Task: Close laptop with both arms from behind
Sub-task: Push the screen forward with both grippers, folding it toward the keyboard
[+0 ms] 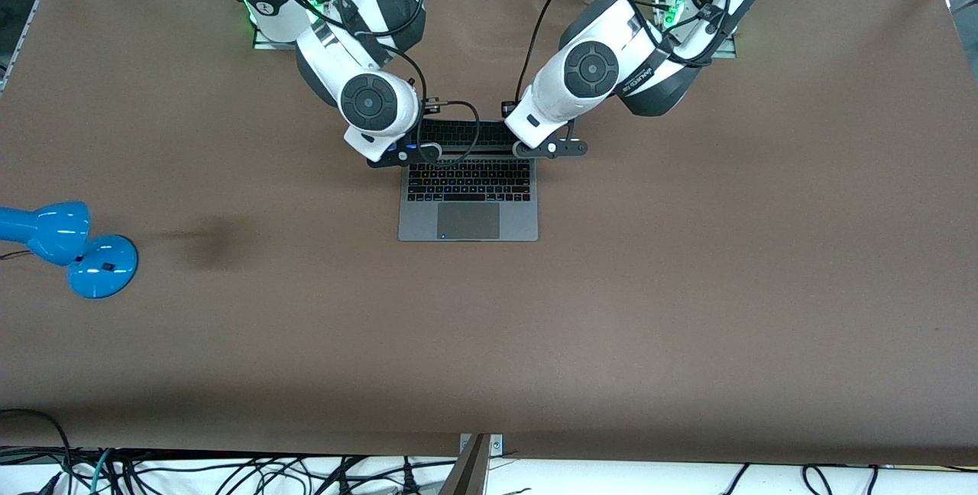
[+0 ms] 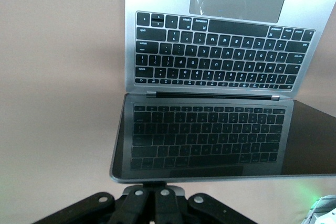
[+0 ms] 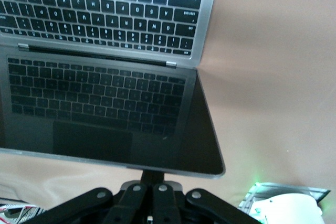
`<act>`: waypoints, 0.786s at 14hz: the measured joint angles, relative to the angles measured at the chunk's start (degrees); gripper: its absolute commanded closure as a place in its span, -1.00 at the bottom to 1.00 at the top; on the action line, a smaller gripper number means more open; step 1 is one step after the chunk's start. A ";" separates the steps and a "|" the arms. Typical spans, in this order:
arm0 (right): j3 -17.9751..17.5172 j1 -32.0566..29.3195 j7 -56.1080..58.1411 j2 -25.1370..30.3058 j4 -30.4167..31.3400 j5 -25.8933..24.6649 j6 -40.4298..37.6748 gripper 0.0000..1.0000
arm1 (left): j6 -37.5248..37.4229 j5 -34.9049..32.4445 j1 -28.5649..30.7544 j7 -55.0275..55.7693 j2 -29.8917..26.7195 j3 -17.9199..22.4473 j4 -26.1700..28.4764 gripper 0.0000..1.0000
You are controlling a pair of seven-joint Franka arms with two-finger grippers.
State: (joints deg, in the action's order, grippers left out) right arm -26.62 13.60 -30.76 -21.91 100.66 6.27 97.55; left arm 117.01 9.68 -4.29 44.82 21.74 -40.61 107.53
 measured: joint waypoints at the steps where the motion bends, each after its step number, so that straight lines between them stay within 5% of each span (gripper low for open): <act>1: 0.11 -0.10 0.50 0.00 -0.05 -0.12 0.32 1.00 | 0.24 0.00 0.00 0.00 0.04 0.02 0.00 1.00; 11: 0.45 -2.74 5.46 0.00 -0.14 -0.81 5.17 1.00 | 1.36 -1.10 0.00 0.00 1.19 0.15 -0.05 1.00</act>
State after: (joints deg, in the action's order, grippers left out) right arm -26.16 10.86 -25.30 -21.91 100.52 5.46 102.72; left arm 118.37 8.59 -4.29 44.82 22.92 -40.46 107.48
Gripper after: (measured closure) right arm 0.991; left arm 0.991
